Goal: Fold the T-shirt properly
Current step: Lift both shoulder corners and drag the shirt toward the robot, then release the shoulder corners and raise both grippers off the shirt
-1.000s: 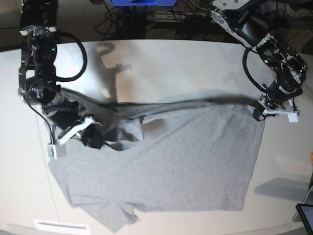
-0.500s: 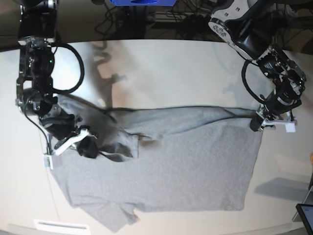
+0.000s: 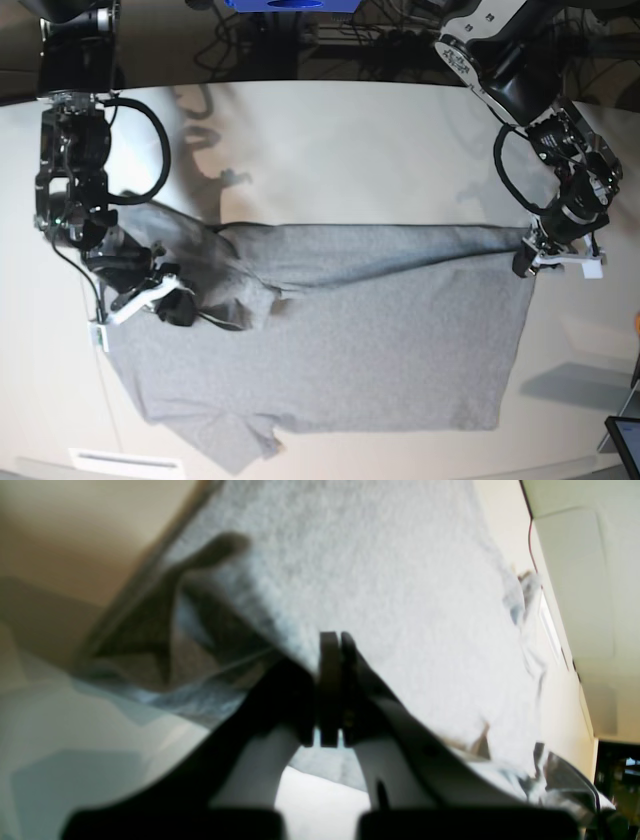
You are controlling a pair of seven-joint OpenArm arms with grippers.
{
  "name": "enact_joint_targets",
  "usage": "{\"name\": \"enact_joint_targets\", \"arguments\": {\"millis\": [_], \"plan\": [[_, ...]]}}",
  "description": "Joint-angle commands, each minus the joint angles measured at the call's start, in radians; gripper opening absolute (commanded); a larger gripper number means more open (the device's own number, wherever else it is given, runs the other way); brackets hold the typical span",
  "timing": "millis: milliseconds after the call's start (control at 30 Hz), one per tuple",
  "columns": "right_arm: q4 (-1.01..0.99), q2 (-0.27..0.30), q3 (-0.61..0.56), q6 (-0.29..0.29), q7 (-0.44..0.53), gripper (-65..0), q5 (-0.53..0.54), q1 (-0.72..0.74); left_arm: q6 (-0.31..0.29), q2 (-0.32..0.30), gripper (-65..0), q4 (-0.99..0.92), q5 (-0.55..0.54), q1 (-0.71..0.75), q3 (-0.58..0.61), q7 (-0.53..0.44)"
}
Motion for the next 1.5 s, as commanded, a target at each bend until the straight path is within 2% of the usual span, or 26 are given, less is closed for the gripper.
{"name": "enact_joint_targets", "arguments": {"millis": [0, 133, 233, 300, 367, 467, 600, 667, 833, 1033, 1100, 1167, 1267, 1300, 1333, 1467], "plan": [[0.013, 0.009, 0.002, 0.010, 0.026, -64.7, 0.012, 0.030, 0.002, -0.017, -65.0, 0.014, -0.027, -0.018, 0.000, -0.014], [0.012, 0.009, 0.007, 0.008, 0.026, -63.4, 0.012, 0.034, 0.002, -0.029, -65.0, 0.014, -0.027, -0.028, 0.002, -0.014], [0.012, 0.009, 0.008, 0.007, 0.026, -53.5, 0.010, 0.034, 0.002, -0.035, -65.0, 0.014, -0.027, -0.031, 0.002, -0.015], [0.012, 0.009, 0.008, 0.007, 0.026, -45.4, 0.010, 0.034, 0.002, -0.045, -60.8, 0.014, -0.027, -0.031, 0.002, -0.015], [0.012, 0.009, 0.008, 0.007, 0.026, -36.4, 0.010, 0.033, 0.002, -0.048, -51.1, 0.014, -0.027, -0.035, 0.000, -0.015], [0.013, 0.009, 0.008, 0.007, 0.026, -28.1, 0.010, 0.031, 0.002, -0.063, -32.1, 0.014, -0.027, -0.035, 0.000, -0.018], [0.018, 0.009, 0.008, 0.007, 0.021, -27.0, 0.010, 0.014, 0.002, -0.085, -7.6, 0.022, -0.030, -0.031, 0.000, -0.076], [0.027, 0.009, 0.004, 0.007, 0.021, -27.0, 0.010, 0.000, -0.004, -0.091, 0.0, 0.027, -0.036, -0.026, 0.000, -0.072], [0.114, 0.006, -0.001, 0.011, 0.021, -27.1, 0.012, -0.056, -0.006, -0.055, -1.5, 0.191, -0.037, 0.037, 0.011, -0.018], [0.196, 0.001, -0.001, 0.011, 0.020, -27.1, 0.015, -0.148, -0.006, -0.040, -13.8, 0.416, -0.036, 0.203, 0.157, 0.008], [0.202, 0.001, -0.001, 0.011, 0.020, -27.9, 0.015, -0.187, -0.006, -0.039, -20.5, 0.438, -0.034, 0.247, 0.186, 0.006], [0.202, -0.002, -0.001, 0.011, 0.020, -33.2, 0.015, -0.219, -0.006, -0.037, -30.9, 0.438, -0.034, 0.275, 0.190, 0.006], [0.202, -0.014, -0.001, 0.013, 0.020, -52.4, 0.017, -0.277, -0.006, -0.032, -54.1, 0.438, -0.028, 0.310, 0.187, 0.005], [0.202, -0.014, -0.002, 0.013, 0.020, -58.6, 0.017, -0.293, -0.006, -0.035, -59.0, 0.438, -0.028, 0.319, 0.187, 0.005], [0.200, -0.014, -0.013, 0.013, 0.018, -64.1, 0.017, -0.310, -0.006, -0.037, -60.3, 0.438, -0.028, 0.328, 0.187, 0.005], [0.197, -0.012, -0.075, 0.013, -0.025, -64.7, 0.017, -0.346, -0.006, -0.039, -60.8, 0.436, -0.027, 0.335, 0.187, 0.005]]}}
